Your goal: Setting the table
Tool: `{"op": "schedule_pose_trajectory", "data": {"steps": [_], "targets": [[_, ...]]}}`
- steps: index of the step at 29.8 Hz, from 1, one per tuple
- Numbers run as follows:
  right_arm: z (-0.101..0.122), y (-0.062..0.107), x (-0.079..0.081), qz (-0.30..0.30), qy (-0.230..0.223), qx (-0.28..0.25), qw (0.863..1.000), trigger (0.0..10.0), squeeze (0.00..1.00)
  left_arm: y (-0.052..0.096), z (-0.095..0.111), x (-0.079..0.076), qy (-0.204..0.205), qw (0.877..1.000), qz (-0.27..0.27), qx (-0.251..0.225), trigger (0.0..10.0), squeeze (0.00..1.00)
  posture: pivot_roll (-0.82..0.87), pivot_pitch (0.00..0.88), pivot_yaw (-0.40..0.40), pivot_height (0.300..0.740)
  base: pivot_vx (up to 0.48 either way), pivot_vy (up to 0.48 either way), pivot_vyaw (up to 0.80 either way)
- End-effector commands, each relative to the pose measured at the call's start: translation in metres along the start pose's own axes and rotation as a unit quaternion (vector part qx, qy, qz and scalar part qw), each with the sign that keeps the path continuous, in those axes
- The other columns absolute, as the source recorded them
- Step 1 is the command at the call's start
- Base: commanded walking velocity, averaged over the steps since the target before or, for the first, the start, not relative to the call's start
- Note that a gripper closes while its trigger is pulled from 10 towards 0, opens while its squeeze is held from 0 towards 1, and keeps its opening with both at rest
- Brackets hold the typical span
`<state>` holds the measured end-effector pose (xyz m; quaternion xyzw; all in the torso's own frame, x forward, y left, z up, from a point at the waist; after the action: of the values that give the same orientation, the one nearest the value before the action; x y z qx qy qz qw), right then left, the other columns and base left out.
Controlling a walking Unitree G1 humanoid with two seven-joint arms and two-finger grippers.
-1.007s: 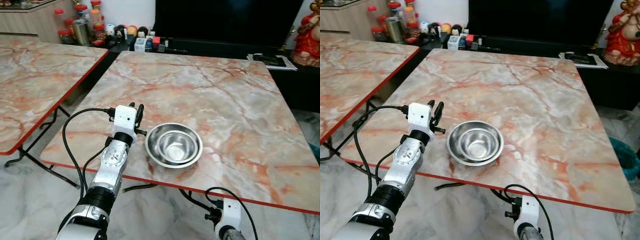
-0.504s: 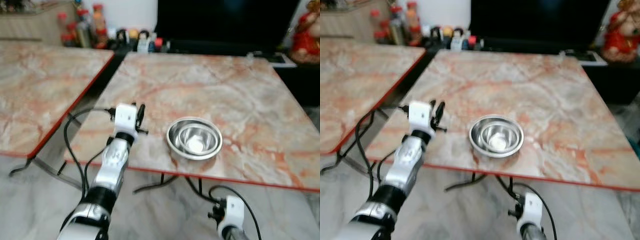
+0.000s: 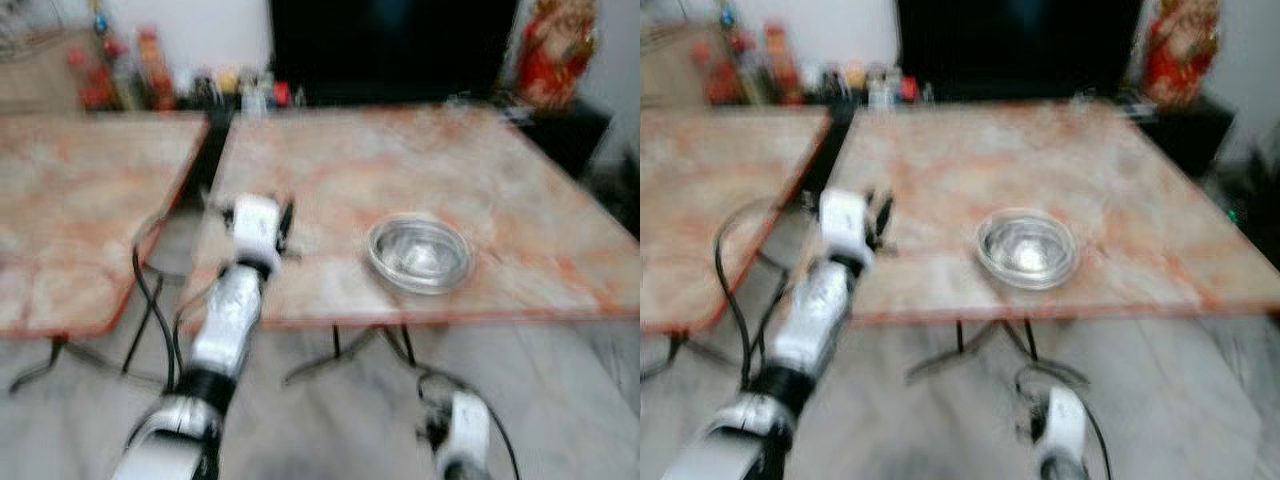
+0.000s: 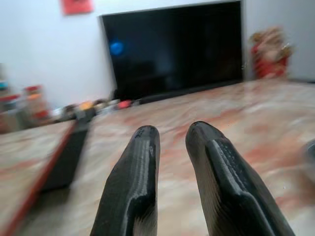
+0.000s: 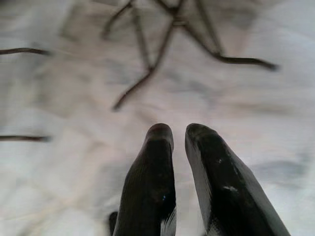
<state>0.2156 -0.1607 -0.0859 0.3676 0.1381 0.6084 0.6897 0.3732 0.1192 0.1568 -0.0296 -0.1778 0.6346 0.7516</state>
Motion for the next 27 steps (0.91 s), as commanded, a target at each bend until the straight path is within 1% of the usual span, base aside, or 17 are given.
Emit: {"op": "schedule_pose_trajectory", "data": {"steps": [1,17,27], "targets": [[0.01,-0.001,-0.006,-0.008,0.004,-0.014,1.0,10.0,0.0,-0.005,0.008,-0.007,0.006,1.0,-0.008,-0.014,10.0,0.0,0.03,0.0,-0.004,0.74,0.0,0.379,0.0],[0.01,-0.002,-0.004,-0.003,0.007,-0.014,1.0,10.0,0.0,-0.002,0.007,-0.003,0.001,1.0,-0.006,-0.013,10.0,0.0,0.03,0.0,0.001,0.74,0.0,0.38,0.0],[0.009,-0.002,-0.002,0.0,0.01,-0.012,1.0,10.0,0.0,0.007,0.002,0.005,-0.005,1.0,0.001,-0.007,10.0,0.0,0.04,0.0,-0.003,0.74,0.0,0.366,0.0]]}}
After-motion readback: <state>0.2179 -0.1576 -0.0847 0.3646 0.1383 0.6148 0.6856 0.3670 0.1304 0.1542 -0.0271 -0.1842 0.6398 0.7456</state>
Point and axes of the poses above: a point about 5 cm out from each wrist's last joint towards the gripper, its own y axis pointing back from the gripper into the wrist, its own z axis along the axis of the wrist's last joint, x = y × z, the point moved 2 cm from there along -y, pointing out of the wrist towards the gripper, and after that the axes turned 6 degrees about -y, right-handed, at the moved point
